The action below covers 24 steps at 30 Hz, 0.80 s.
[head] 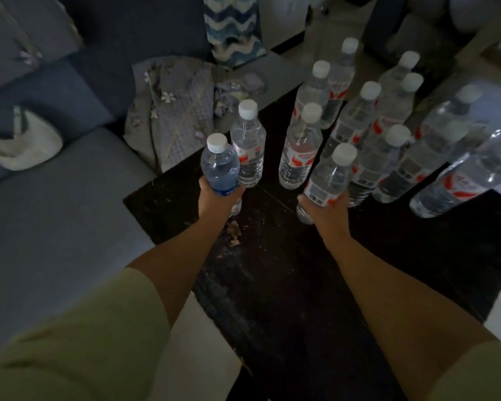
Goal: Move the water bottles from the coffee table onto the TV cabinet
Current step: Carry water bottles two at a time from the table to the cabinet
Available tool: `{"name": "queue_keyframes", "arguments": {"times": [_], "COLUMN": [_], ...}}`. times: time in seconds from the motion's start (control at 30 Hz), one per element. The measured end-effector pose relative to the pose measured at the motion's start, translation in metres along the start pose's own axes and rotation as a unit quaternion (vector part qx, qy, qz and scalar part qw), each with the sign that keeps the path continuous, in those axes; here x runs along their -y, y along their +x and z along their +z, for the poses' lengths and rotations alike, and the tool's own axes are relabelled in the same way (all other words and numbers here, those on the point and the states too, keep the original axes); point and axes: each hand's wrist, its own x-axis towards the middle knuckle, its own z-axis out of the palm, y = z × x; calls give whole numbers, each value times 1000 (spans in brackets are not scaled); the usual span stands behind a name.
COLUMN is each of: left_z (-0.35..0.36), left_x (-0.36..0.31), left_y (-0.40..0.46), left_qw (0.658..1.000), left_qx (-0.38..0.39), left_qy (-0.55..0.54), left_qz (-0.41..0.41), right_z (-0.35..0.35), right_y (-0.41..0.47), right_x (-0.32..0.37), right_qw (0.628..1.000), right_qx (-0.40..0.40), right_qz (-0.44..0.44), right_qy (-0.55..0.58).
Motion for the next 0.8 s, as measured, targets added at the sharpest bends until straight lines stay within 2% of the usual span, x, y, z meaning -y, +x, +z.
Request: {"name": "queue_keyframes", "arguments": {"times": [0.2,0.3,0.5,0.8], "left_z": [-1,-4,-7,34], "left_x": [4,5,-6,-32], "left_y": [14,10,-22,-123], "left_qw": [999,999,992,985], "left_qx": [4,10,53,129], "left_qy": [32,39,102,88], "left_qz": [8,-15,42,70], "right_z": [5,2,-13,-112], "right_y": [0,-5,-29,-79], "right_x": [6,7,2,-6], "right_qw": [999,999,998,989], "right_qx": [-18,-13,-21,-54], "right_qz": [-13,-3,-2,-36], "right_qy": [-46,-44,-65,-134]}}
